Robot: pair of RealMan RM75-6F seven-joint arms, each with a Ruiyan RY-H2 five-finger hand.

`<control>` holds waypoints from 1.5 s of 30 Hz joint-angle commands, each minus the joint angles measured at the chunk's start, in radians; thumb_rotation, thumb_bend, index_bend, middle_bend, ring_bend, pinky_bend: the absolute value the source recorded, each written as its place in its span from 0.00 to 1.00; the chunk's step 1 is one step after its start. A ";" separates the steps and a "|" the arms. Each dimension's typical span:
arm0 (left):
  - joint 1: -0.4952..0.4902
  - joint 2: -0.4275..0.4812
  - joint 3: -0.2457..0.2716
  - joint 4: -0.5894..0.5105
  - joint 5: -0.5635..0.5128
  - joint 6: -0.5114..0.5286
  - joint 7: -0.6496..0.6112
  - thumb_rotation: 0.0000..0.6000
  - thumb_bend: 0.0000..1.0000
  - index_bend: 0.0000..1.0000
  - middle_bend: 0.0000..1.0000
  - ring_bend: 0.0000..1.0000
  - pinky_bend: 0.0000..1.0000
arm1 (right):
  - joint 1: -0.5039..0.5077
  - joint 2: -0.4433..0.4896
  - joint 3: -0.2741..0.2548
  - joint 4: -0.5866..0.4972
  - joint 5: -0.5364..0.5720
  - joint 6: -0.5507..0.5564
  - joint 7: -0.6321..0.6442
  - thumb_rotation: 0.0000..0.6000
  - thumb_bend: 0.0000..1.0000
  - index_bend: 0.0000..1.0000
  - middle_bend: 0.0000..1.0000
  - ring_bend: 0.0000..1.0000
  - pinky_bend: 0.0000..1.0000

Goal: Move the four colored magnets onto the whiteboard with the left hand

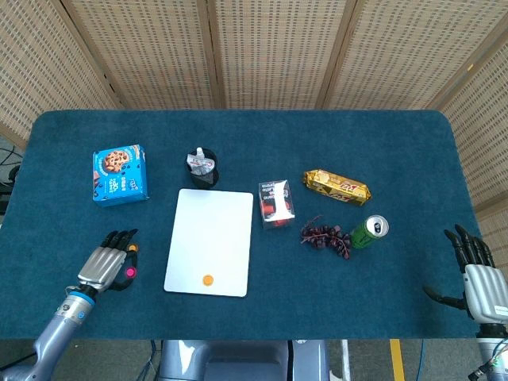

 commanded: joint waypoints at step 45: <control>-0.211 -0.056 -0.050 0.052 -0.403 -0.035 0.148 1.00 0.30 0.38 0.00 0.00 0.00 | 0.002 0.006 -0.003 -0.003 0.004 -0.011 0.009 1.00 0.05 0.02 0.00 0.00 0.00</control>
